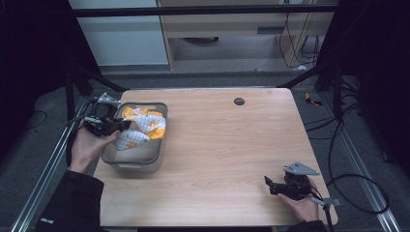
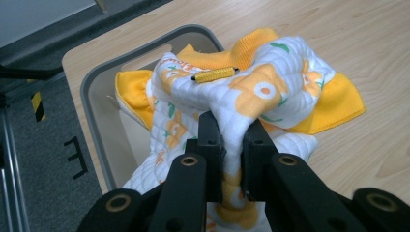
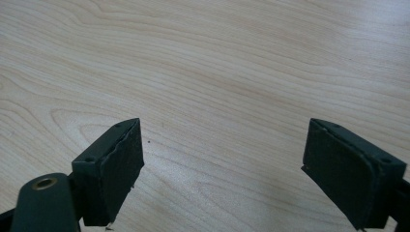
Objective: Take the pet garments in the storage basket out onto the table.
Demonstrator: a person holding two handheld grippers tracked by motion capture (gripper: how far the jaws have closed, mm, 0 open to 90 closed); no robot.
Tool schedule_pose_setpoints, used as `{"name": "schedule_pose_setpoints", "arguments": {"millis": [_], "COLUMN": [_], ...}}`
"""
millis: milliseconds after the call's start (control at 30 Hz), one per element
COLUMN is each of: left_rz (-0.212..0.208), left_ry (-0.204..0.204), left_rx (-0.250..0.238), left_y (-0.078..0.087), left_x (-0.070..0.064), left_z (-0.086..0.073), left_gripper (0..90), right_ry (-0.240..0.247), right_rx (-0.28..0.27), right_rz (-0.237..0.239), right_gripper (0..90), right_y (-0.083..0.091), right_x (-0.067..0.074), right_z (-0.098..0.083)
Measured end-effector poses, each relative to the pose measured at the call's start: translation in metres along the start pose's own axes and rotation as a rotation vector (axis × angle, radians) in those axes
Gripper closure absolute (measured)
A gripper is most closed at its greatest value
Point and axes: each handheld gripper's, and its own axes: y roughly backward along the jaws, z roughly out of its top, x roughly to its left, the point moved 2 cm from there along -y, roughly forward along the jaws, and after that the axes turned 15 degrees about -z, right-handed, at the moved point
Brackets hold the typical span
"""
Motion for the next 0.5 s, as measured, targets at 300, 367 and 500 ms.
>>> {"name": "schedule_pose_setpoints", "arguments": {"millis": [300,367,500], "left_rz": [-0.035,-0.05,-0.065], "left_ry": [-0.052,-0.071,-0.099], "left_rx": [0.01,0.014,0.023], "left_y": [-0.001,-0.002,-0.006], "left_x": [-0.018,-0.025,-0.035], "left_z": [0.01,0.014,0.019], "left_gripper": [81.6,81.6,81.6], "right_ry": [0.001,0.001,0.004], "right_rx": [-0.004,-0.004,-0.007], "right_rz": [-0.004,-0.004,-0.006], "right_gripper": [14.2,14.2,14.1], "right_y": [0.0,0.0,0.0], "right_x": [0.0,-0.001,-0.001], "right_z": [0.0,0.0,0.0]}}
